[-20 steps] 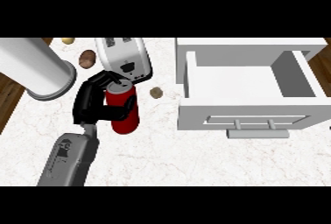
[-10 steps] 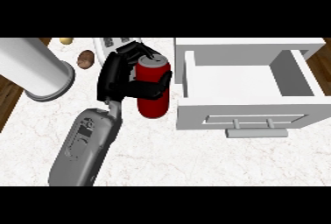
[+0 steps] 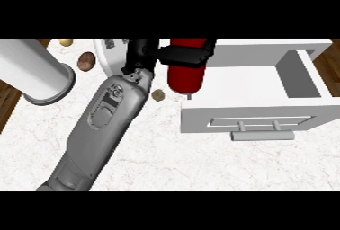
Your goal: Pick up the can, place it into the drawer and close the drawer
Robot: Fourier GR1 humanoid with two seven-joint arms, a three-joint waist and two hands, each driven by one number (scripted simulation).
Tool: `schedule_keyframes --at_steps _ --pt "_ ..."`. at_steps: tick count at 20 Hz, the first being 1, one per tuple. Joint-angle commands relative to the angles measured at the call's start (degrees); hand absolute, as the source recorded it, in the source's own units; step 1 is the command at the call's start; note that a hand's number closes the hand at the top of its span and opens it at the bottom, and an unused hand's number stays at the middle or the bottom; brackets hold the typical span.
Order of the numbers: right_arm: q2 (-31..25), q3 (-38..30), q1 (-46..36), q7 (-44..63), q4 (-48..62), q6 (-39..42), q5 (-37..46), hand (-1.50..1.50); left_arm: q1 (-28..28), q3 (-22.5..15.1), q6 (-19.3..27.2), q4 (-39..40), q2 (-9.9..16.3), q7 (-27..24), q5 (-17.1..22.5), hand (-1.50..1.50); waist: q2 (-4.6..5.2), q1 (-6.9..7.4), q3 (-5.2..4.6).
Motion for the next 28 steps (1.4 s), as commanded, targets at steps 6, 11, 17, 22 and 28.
schedule_keyframes --at_steps 6,11,17,22,28 --pt "-1.05 -1.8 -3.31 -0.61 3.66 0.07 0.11 -1.5 -14.98 -5.83 9.64 14.24 -0.03 -0.22 7.09 1.5 0.22 -0.82 0.02" --pt "0.39 1.19 -5.07 0.05 3.36 -1.22 3.25 -1.5 -23.06 -5.13 9.44 23.13 -0.03 -0.49 10.71 1.5 0.38 -1.12 0.03" --pt "-0.27 0.25 -6.9 1.53 4.08 -1.54 1.39 -1.5 -29.91 -5.68 8.56 30.65 -0.03 -1.57 13.99 1.5 0.46 -1.27 0.05" --pt "-2.35 -0.98 -6.86 0.06 4.91 0.17 0.77 -1.5 -30.97 -10.95 10.81 34.37 -0.03 -3.23 18.83 1.5 0.58 -2.4 0.09" --pt "0.9 5.07 -4.99 -3.28 6.09 -3.09 5.96 -1.5 -30.71 -12.52 9.39 39.01 -0.03 -7.51 21.67 1.5 0.65 -2.15 0.08"
